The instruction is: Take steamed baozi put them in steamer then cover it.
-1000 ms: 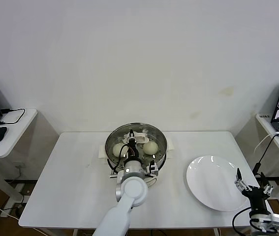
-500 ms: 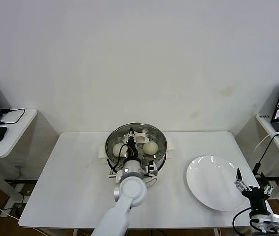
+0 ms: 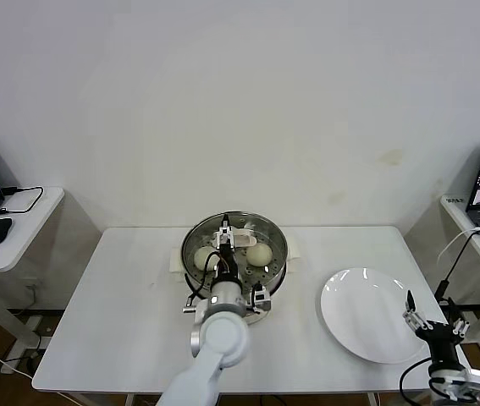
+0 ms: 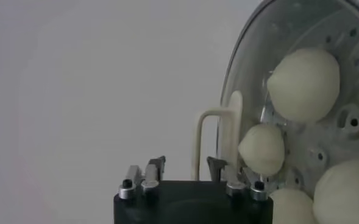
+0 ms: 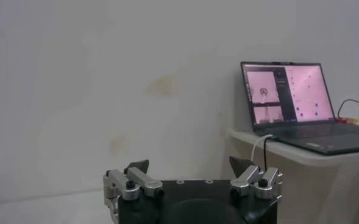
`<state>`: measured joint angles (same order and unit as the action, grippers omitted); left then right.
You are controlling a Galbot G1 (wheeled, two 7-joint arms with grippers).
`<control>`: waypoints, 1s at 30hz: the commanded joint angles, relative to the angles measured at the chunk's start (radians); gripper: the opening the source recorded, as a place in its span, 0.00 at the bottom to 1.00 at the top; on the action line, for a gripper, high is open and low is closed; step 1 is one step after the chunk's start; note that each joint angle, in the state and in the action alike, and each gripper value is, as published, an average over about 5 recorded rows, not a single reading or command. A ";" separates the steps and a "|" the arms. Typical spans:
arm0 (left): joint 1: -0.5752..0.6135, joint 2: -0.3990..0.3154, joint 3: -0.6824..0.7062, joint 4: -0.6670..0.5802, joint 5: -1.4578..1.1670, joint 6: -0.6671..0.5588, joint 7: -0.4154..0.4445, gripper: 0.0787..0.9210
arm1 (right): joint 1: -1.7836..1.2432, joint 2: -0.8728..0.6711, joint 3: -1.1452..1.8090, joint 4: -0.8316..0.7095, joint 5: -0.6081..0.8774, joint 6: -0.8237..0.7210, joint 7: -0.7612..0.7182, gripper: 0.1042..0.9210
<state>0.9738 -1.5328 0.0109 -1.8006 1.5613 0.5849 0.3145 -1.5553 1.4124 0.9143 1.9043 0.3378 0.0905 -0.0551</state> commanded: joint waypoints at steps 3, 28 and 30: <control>0.089 0.032 0.013 -0.199 -0.016 0.007 0.067 0.87 | -0.001 0.001 -0.006 0.002 -0.006 -0.001 0.000 0.88; 0.611 0.143 -0.651 -0.497 -1.209 -0.623 -0.320 0.88 | -0.096 -0.109 -0.253 0.061 -0.057 -0.032 0.031 0.88; 0.632 0.139 -0.691 -0.430 -1.332 -0.685 -0.312 0.88 | -0.094 -0.102 -0.252 0.062 -0.049 -0.031 0.038 0.88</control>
<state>1.3387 -1.4092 -0.3146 -2.2869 0.9453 0.3474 0.1485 -1.6163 1.3533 0.7563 1.9581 0.3042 0.0547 -0.0425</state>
